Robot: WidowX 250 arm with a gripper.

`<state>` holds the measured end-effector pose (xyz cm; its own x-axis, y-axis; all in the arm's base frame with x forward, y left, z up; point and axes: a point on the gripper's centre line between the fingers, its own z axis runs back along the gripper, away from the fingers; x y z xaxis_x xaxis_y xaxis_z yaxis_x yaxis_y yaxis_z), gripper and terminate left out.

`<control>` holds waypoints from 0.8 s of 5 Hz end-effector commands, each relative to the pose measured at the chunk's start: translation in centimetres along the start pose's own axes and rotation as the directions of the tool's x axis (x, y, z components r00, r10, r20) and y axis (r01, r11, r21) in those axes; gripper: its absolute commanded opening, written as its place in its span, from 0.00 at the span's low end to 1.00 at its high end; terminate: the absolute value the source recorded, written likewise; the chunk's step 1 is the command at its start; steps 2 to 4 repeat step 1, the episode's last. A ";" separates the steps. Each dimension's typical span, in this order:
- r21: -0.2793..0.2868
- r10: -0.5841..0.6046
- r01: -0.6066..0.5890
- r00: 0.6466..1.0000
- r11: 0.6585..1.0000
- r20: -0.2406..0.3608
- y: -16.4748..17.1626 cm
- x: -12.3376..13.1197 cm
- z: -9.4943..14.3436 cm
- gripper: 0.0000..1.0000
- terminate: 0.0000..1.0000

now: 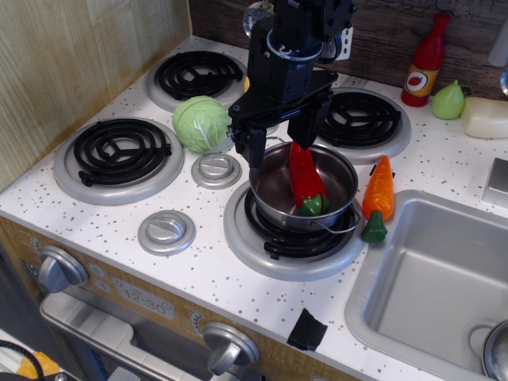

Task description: Put pepper in pan

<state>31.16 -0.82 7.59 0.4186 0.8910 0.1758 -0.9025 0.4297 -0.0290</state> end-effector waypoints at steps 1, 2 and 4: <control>-0.020 -0.015 0.015 1.000 1.000 0.010 -0.2 0.3 0.6 1.00 1.00; -0.020 -0.015 0.015 1.000 1.000 0.010 -0.2 0.3 0.6 1.00 1.00; -0.020 -0.015 0.015 1.000 1.000 0.010 -0.2 0.3 0.6 1.00 1.00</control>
